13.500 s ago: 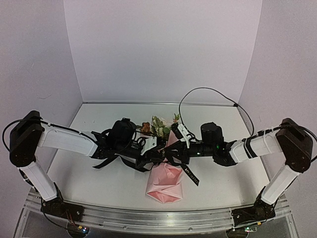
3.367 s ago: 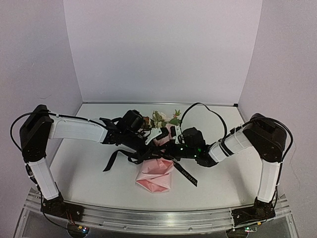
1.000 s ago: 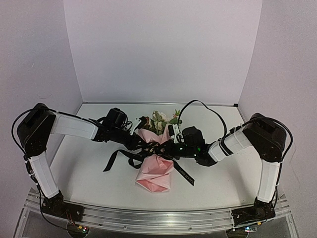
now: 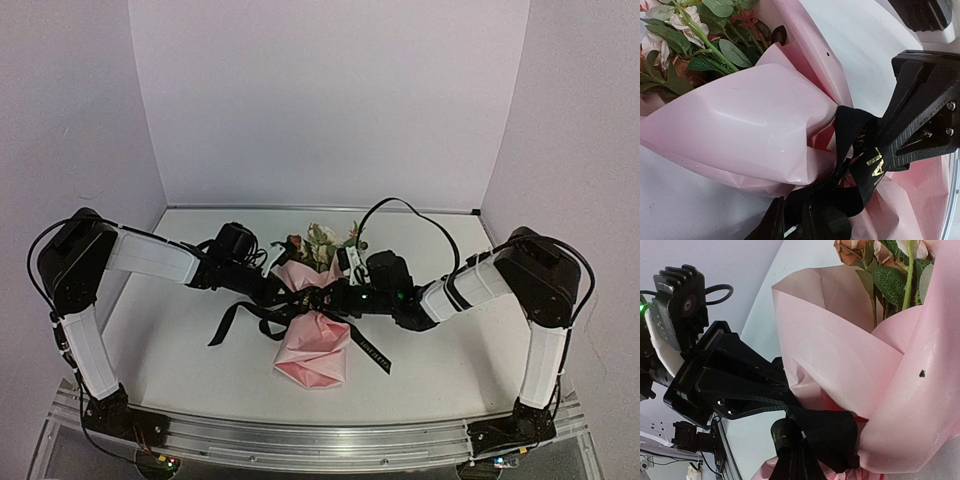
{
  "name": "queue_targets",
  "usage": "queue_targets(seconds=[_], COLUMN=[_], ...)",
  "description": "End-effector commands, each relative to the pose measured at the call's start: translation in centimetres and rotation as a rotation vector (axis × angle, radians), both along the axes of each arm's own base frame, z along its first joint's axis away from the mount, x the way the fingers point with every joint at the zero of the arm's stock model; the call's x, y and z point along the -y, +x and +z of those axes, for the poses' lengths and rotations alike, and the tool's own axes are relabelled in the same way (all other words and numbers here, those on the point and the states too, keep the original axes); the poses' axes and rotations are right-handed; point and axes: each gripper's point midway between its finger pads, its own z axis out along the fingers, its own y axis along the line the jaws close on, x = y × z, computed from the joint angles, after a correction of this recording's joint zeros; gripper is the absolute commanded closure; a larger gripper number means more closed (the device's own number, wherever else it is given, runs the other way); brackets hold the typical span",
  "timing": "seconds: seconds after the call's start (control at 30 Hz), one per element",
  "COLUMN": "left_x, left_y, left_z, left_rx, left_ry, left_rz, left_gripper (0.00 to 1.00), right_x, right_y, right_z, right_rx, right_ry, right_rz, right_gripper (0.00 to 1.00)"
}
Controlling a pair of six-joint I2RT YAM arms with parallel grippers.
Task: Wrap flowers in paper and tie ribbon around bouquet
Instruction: Cross the ribbon over the folded bouquet.
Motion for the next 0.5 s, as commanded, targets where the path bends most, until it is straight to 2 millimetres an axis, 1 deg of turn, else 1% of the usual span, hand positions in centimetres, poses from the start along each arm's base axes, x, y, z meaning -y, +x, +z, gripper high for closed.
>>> queue_targets(seconds=[0.0,0.07,0.17,0.2,0.3,0.4,0.47], left_x=[0.8,0.9,0.9,0.9,0.9,1.0,1.1], left_y=[0.6,0.4,0.1,-0.1,-0.9,-1.5,-1.8], left_z=[2.3,3.4,5.1,5.9,7.4,8.3,8.2], left_rx=[0.034,0.053,0.082,0.093,0.091,0.104,0.095], left_ry=[-0.057,-0.078,-0.108,-0.123,-0.162,-0.174,-0.171], left_rz=[-0.016,-0.023,-0.033,-0.04,-0.048,-0.07,-0.083], left_gripper=[0.94,1.0,1.0,1.0,1.0,1.0,1.0], right_x=[-1.0,-1.0,-1.1,-1.2,-1.3,-1.5,-1.7], right_y=[0.3,0.2,0.3,0.3,0.3,0.6,1.0], right_z=[3.8,3.8,3.8,3.7,3.7,3.5,3.4], right_rx=[0.074,0.074,0.072,0.069,0.068,0.068,0.064], right_ry=[0.058,0.054,0.047,0.045,0.038,0.035,0.035], right_rz=[0.024,0.027,0.031,0.033,0.037,0.029,0.02], right_gripper=[1.0,1.0,1.0,1.0,1.0,1.0,1.0])
